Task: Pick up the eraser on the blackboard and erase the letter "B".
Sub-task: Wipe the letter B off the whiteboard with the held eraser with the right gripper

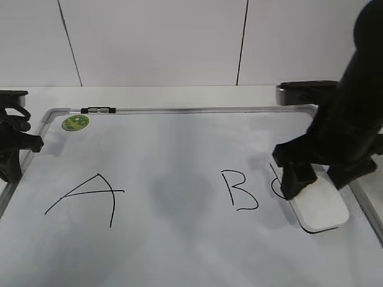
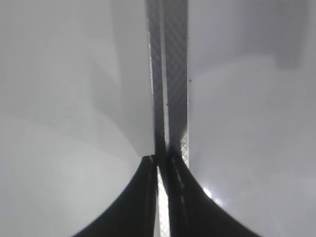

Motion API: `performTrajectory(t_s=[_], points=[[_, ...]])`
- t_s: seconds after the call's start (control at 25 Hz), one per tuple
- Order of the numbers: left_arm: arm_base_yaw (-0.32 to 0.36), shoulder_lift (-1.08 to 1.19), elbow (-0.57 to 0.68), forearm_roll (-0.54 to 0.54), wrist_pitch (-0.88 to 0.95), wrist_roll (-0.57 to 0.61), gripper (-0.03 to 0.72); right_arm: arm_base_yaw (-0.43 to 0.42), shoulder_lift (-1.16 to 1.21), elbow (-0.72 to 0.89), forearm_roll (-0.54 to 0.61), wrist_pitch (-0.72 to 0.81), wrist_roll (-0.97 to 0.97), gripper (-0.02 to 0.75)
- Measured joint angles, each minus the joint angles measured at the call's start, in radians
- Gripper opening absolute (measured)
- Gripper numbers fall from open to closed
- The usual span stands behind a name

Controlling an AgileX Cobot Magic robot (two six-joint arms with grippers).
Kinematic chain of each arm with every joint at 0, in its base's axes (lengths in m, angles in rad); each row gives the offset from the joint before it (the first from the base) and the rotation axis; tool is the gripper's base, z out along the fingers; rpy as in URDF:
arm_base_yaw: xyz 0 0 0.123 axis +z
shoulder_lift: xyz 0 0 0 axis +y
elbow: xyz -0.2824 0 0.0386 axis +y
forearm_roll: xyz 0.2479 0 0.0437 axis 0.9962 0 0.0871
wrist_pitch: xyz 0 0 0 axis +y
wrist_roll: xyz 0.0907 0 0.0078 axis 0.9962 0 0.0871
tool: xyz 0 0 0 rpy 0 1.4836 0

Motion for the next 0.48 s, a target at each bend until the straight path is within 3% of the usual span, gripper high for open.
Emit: performTrajectory(t_s=[0.48], points=[[0.0,0.0,0.0,0.0,0.0,0.0,0.019,0.075,0.287,-0.271,0.04,0.004,0.04,0.544]])
